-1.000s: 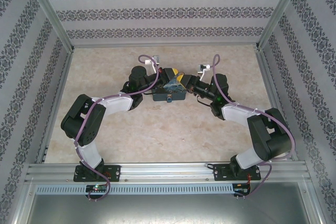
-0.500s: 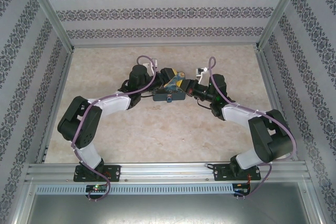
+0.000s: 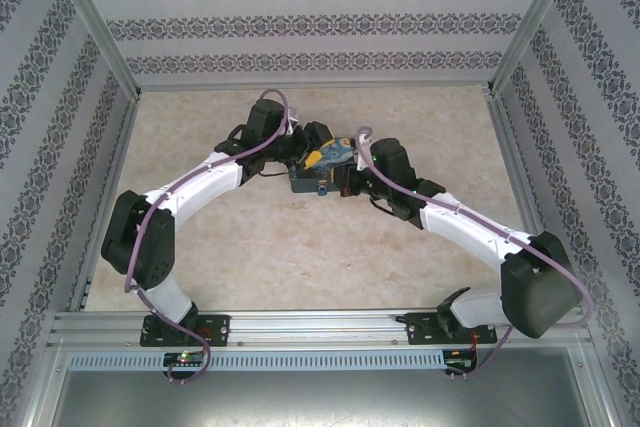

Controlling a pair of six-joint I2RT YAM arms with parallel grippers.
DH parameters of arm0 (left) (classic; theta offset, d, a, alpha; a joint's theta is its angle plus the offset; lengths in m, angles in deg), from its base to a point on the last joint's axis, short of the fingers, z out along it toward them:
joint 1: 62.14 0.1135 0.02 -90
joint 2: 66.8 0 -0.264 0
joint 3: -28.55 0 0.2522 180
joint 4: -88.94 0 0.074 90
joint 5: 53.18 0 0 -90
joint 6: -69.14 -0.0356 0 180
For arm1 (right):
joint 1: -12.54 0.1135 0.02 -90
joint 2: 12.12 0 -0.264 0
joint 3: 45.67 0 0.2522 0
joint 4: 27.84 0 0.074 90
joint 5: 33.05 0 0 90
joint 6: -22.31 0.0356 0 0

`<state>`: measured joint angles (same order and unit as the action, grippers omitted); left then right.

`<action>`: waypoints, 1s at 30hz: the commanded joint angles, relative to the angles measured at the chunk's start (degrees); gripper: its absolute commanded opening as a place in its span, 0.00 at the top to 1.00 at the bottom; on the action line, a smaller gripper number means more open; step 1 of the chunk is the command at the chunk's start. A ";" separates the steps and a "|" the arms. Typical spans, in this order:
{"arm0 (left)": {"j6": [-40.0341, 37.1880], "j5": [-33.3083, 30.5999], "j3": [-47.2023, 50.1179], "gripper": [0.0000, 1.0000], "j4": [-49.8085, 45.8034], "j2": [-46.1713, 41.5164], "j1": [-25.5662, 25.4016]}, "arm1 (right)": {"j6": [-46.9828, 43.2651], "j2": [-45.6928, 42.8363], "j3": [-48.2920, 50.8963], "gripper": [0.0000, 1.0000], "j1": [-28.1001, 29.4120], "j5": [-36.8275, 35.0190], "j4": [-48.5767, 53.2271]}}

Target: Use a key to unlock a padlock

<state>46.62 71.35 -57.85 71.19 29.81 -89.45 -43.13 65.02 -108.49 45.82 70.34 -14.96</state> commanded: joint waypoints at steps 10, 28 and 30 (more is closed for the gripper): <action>3.80 3.71 -1.19 0.46 -6.51 2.15 -0.42 | -14.47 -0.56 -2.96 1.00 4.76 -15.71 6.17; 5.97 4.41 -3.21 0.56 -3.41 6.48 -2.05 | -14.84 1.08 -4.60 1.00 6.13 -14.79 6.09; 6.08 4.41 -3.31 0.58 -3.06 6.77 -2.26 | -14.78 1.25 -4.61 1.00 6.12 -14.79 6.13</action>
<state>51.89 74.84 -59.43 66.60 35.72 -91.00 -57.21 65.68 -111.24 51.24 56.26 -8.69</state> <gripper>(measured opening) 0.423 0.059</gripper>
